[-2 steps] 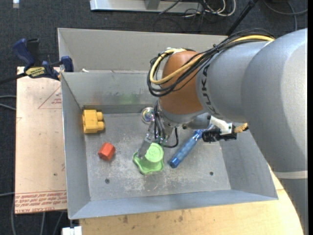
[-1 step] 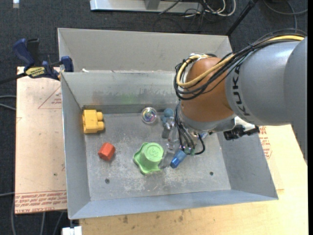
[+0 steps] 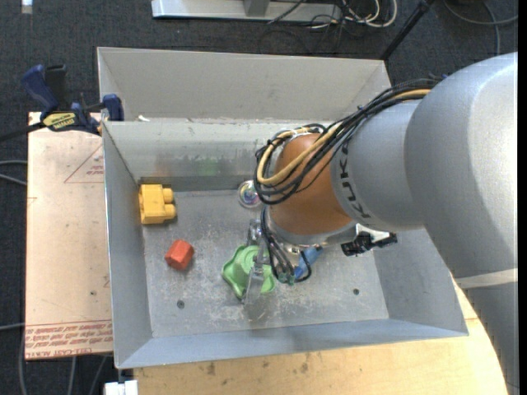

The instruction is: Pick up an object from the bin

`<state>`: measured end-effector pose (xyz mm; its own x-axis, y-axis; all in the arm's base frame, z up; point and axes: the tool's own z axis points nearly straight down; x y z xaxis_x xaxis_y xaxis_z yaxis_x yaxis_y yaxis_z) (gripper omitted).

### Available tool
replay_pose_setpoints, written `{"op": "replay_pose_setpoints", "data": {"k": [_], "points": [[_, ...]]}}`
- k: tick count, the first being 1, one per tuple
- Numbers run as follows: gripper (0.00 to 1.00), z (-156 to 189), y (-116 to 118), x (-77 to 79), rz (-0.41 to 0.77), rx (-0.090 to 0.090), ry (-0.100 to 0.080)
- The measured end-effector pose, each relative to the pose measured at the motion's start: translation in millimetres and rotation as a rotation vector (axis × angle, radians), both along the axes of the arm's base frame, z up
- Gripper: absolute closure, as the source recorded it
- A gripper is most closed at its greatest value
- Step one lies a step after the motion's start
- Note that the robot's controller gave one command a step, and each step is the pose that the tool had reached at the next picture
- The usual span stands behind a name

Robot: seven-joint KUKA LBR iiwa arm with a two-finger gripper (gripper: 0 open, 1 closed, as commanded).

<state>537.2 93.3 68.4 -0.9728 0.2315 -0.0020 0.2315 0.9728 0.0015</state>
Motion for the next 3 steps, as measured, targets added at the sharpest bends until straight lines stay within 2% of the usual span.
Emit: {"op": "replay_pose_setpoints", "data": {"k": [1,2,3], "points": [[1.00,6.3,-0.8,1.6,-0.004,0.001,-0.001],[1.00,101.5,2.1,-3.6,0.367,-0.001,-0.003],[1.00,165.9,1.6,-2.4,0.528,-0.002,-0.006]]}}
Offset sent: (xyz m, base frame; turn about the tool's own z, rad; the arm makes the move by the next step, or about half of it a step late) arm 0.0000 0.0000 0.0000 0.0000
